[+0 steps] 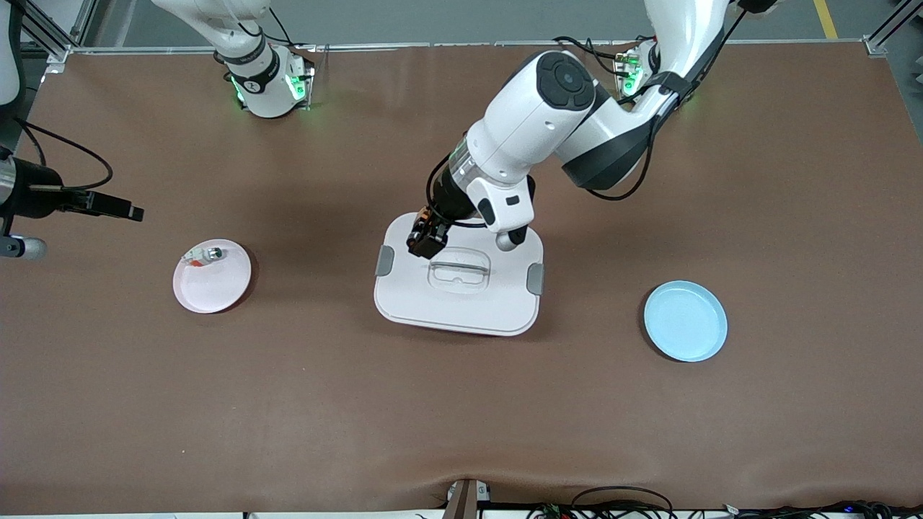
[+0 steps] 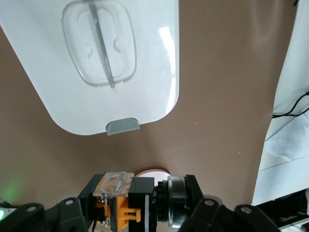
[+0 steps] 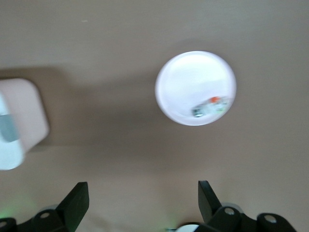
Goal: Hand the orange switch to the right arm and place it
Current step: 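Hold the switch with the left gripper while the right gripper reaches toward it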
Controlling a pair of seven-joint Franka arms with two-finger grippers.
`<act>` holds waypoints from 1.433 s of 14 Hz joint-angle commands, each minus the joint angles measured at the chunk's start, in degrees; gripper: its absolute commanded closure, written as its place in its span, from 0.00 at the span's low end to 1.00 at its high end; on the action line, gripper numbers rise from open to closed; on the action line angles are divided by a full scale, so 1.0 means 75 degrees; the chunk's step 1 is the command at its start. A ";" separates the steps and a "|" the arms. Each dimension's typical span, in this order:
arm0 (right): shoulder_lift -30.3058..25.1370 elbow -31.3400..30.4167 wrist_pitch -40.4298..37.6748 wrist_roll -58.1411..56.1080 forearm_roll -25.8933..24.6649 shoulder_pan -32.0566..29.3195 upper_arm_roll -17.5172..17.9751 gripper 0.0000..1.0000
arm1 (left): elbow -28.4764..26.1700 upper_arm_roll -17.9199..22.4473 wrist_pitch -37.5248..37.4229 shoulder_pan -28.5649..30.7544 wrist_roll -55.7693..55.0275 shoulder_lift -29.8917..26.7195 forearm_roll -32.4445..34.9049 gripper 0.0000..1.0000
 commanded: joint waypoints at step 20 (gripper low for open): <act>-0.0919 -0.2969 0.3435 -0.2552 0.6276 0.2509 0.0108 0.00 | 0.0444 0.0061 0.0178 -0.0465 -0.1622 0.0512 -0.0269 0.95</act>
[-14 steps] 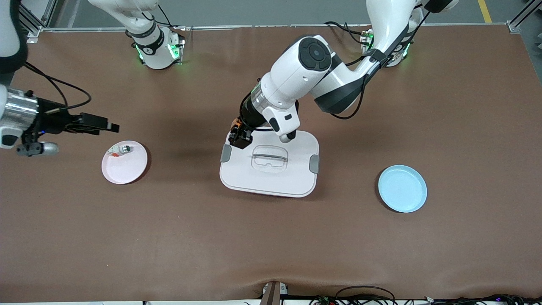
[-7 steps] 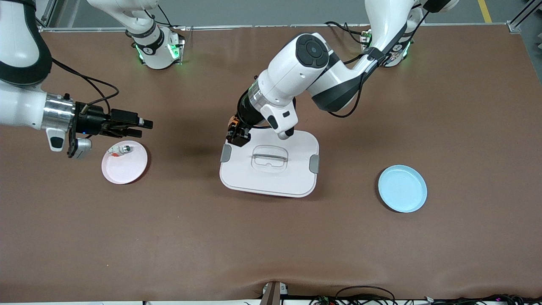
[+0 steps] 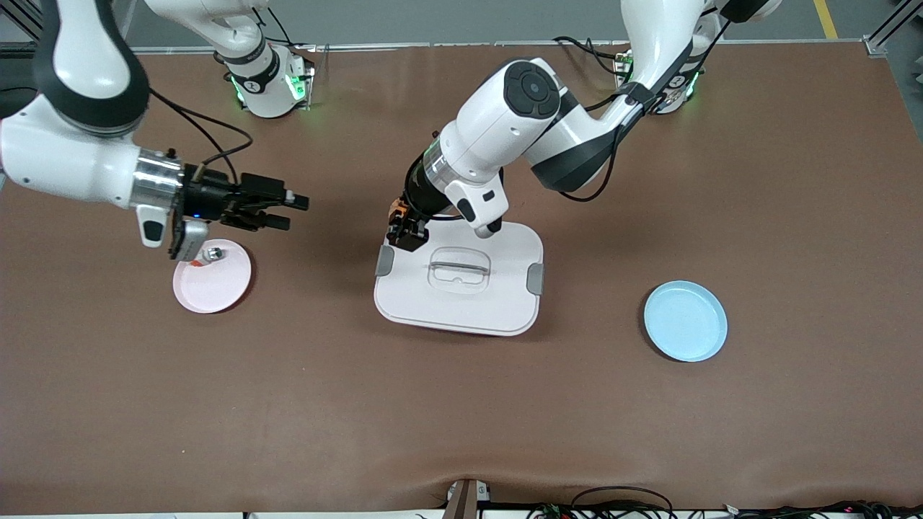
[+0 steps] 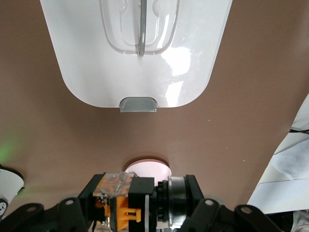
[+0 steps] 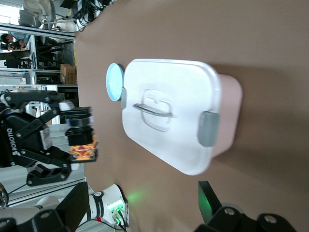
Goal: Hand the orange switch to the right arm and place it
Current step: 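Hold the switch with the left gripper while the right gripper reaches toward it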
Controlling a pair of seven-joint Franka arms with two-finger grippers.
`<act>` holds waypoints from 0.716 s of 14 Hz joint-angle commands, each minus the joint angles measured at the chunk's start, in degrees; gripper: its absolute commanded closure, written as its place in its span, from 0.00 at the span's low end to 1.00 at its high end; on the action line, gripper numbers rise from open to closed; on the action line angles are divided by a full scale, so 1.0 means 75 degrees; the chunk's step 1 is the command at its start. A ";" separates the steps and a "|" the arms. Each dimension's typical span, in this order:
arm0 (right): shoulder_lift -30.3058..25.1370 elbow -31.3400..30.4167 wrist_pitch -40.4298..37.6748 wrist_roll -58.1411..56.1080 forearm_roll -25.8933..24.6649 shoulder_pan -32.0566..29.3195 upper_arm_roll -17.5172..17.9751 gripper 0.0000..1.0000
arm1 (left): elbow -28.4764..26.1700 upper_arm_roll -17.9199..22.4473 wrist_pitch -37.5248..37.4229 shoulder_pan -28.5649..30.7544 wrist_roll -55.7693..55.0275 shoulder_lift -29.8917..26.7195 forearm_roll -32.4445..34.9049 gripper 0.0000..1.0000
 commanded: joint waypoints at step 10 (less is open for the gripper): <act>0.0208 -0.0167 0.1385 0.0109 0.0807 0.1297 -0.0052 0.00 | 0.0291 0.0033 -0.0406 -0.0099 -0.0512 0.0180 -0.0142 0.95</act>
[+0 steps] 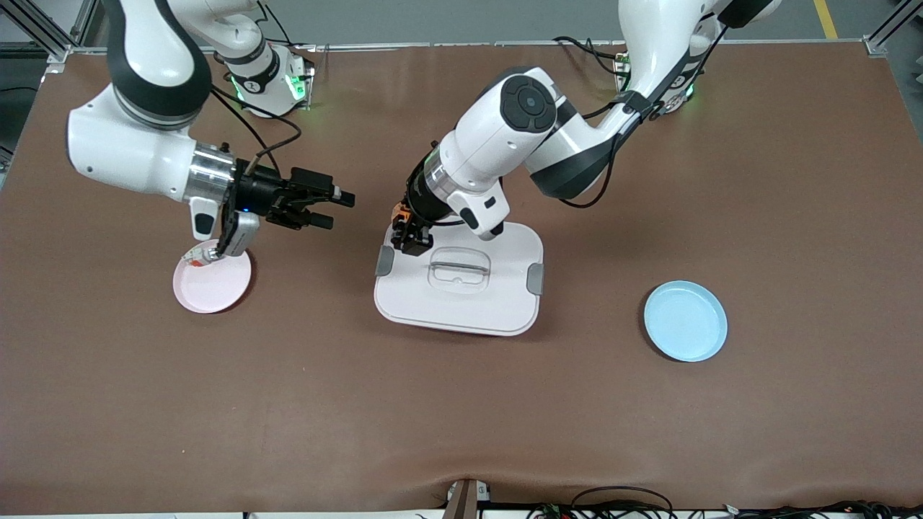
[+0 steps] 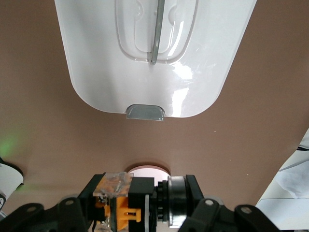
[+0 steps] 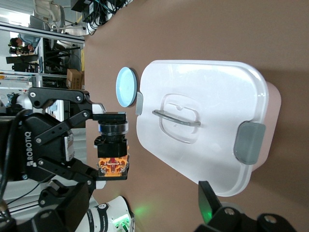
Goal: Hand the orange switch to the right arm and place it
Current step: 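Hold the switch with the left gripper while the right gripper reaches toward it, then grasp the switch with the right gripper and open the left gripper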
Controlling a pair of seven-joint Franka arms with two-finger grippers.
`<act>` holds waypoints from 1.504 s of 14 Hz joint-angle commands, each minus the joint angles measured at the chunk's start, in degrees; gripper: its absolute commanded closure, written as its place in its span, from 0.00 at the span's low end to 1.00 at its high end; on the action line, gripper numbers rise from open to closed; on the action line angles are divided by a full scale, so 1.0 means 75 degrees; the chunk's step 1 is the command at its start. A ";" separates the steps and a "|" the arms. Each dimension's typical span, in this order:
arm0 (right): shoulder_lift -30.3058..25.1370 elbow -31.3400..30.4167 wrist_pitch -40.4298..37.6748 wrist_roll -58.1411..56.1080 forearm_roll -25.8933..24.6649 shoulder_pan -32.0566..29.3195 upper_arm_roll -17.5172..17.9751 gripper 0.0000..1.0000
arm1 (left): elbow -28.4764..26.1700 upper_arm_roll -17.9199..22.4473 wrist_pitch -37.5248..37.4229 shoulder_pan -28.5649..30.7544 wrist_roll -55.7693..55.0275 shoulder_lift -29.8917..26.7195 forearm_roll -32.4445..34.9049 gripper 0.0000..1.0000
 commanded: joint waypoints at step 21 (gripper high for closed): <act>0.0703 0.0194 0.1111 0.0284 0.1655 0.1261 -0.0063 0.27 | 0.0241 0.0089 -0.0187 -0.0174 -0.0222 0.0056 -0.0129 0.95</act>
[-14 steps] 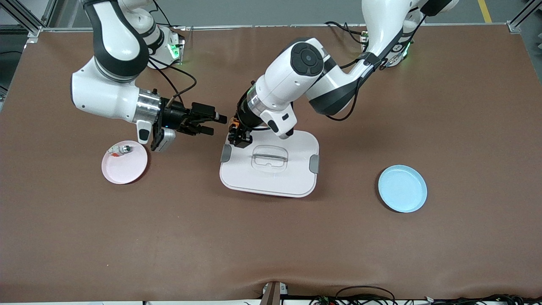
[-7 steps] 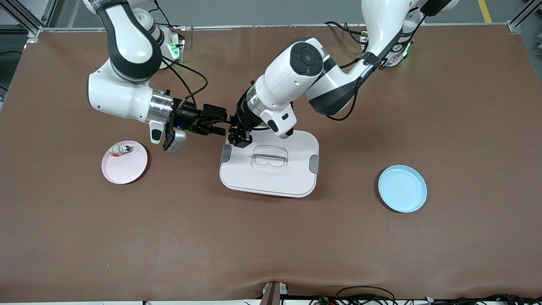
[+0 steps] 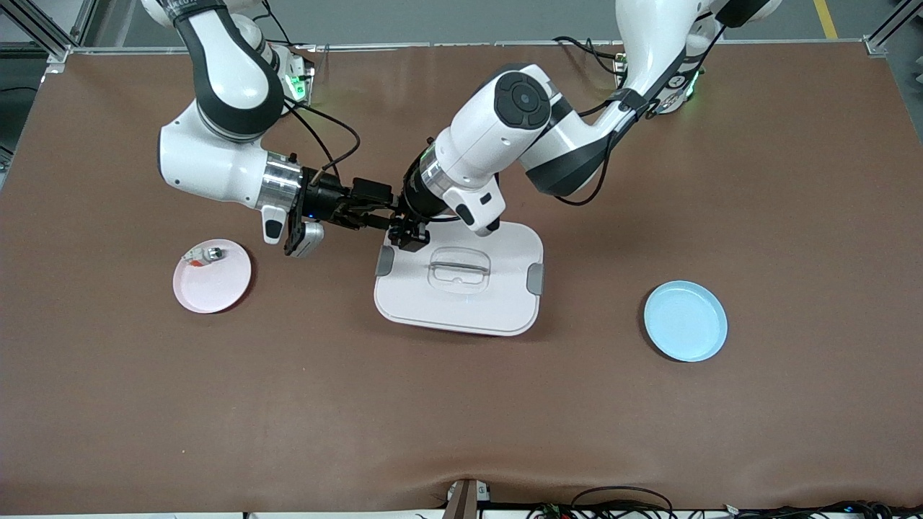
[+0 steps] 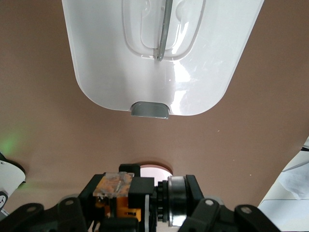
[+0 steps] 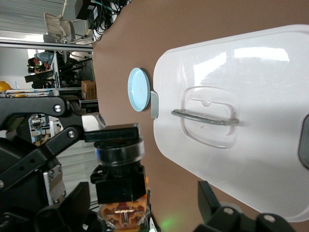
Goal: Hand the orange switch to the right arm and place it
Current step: 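Grasp the switch with the right gripper and open the left gripper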
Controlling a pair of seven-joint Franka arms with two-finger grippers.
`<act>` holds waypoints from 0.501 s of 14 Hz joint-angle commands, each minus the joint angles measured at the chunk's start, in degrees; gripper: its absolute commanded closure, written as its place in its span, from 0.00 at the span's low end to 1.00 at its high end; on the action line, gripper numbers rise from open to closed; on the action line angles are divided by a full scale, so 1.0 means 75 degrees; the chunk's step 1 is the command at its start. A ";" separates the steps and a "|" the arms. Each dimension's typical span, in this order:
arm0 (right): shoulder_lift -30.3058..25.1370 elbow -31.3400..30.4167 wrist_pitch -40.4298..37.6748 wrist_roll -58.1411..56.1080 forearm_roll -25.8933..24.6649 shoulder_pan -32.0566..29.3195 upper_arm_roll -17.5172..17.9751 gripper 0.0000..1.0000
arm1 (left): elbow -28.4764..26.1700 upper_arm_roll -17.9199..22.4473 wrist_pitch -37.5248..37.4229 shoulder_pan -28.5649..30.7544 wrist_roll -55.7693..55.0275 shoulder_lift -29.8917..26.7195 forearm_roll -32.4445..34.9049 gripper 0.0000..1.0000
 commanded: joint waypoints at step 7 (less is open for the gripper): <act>0.0041 0.0183 0.0284 0.0163 0.0159 0.0297 -0.0057 1.00 | 0.0235 0.0079 -0.0169 -0.0081 -0.0093 0.0056 -0.0129 0.89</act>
